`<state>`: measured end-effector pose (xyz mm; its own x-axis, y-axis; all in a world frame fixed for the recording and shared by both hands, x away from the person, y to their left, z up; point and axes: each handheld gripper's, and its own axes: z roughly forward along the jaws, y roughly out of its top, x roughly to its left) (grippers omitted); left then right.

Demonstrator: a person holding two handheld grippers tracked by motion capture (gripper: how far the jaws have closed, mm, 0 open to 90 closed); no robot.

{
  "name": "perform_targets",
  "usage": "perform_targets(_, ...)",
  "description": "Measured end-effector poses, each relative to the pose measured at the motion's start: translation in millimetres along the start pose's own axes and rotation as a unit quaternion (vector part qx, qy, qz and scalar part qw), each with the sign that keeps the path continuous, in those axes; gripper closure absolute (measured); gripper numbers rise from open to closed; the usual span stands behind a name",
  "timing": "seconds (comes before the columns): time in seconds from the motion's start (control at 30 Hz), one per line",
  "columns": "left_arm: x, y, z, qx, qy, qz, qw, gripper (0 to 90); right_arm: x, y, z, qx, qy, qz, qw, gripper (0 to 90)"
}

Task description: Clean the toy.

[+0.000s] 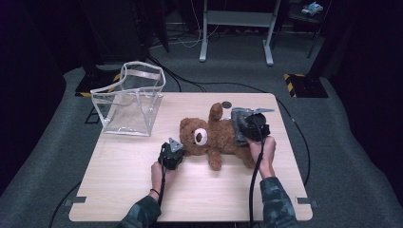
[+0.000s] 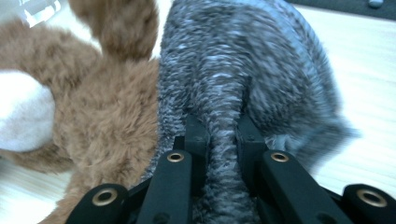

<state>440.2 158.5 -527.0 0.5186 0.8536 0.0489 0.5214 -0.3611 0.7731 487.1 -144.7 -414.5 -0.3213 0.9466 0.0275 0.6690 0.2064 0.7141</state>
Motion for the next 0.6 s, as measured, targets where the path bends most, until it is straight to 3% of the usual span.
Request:
perform_targets(0.07,0.5,0.0,0.1,0.000,-0.001,0.000,1.0000,89.2,-1.9,-5.2,13.3,0.008,-0.012,0.002,0.9999,79.7)
perform_targets(0.1,0.3,0.0,0.1,0.000,-0.001,-0.001,1.0000,89.2,-6.6,-7.3,17.5,0.006,-0.009,0.015,0.9998,79.7)
perform_targets(0.13,0.2,0.0,0.2,0.000,-0.001,-0.001,1.0000,89.3,-8.5,-8.3,19.0,0.010,-0.012,0.022,0.9996,79.8)
perform_targets(0.2,0.2,0.0,0.2,-0.001,0.000,-0.001,1.0000,89.2,-13.5,-10.8,23.1,0.026,-0.040,0.016,0.9987,79.7)
perform_targets(0.3,0.7,0.1,0.1,0.000,-0.002,-0.002,1.0000,89.2,-21.5,-13.4,21.2,0.032,-0.046,0.027,0.9981,79.6)
perform_targets(0.4,0.7,-0.1,0.4,-0.002,-0.001,-0.003,1.0000,89.2,-18.0,-9.4,5.9,0.011,-0.033,0.032,0.9989,79.5)
perform_targets(0.5,1.0,-0.1,0.4,-0.002,-0.002,-0.003,1.0000,89.2,-1.7,1.7,-11.6,-0.016,-0.008,0.017,0.9997,79.5)
perform_targets(0.6,1.0,-0.1,0.4,-0.002,-0.002,-0.004,1.0000,89.2,17.2,10.4,-16.5,-0.028,0.028,-0.001,0.9992,79.5)
